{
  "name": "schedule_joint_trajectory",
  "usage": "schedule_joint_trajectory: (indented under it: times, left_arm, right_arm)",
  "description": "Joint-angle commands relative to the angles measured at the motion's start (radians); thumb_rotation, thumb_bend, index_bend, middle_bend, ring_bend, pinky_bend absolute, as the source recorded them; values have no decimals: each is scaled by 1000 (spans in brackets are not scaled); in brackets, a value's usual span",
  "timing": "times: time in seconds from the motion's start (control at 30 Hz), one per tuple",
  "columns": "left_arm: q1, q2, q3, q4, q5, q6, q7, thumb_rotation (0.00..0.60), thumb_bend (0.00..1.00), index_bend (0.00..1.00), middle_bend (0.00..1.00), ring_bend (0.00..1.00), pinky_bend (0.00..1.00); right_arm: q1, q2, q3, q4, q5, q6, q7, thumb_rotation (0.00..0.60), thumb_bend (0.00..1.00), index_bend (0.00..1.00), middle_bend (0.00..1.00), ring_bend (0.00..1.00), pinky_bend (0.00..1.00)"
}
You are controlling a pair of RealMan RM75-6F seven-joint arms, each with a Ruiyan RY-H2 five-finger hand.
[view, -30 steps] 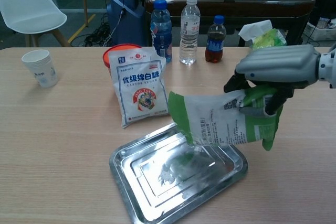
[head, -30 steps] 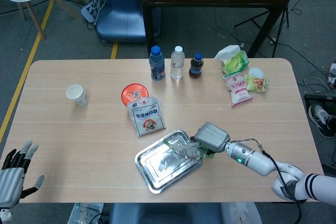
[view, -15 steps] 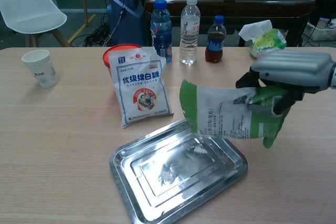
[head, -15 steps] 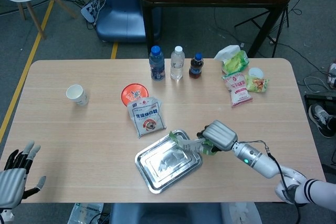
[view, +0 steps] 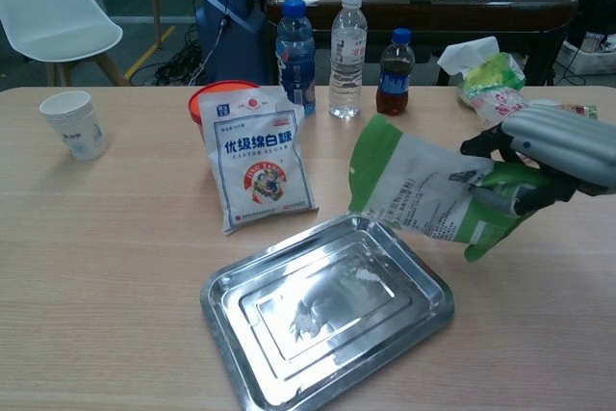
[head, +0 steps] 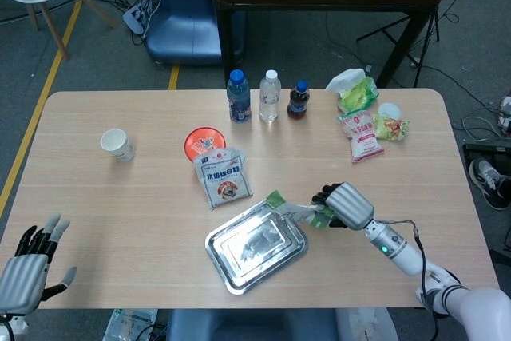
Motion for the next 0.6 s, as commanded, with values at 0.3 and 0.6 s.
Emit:
schedule_joint_trajectory:
  times: [0.3, 0.6]
  left_arm:
    - [-1, -2, 5, -7, -4, -10, 8, 600, 306, 69, 0, 93, 0]
    - [-4, -1, 9, -6, -4, -17, 14, 600, 306, 69, 0, 92, 0]
  right_arm:
    - [-85, -297, 7, 430, 35, 126, 264, 600, 661, 780, 600, 487, 631]
    - [-104, -344, -6, 503, 46, 117, 287, 600, 659, 780, 596, 477, 618]
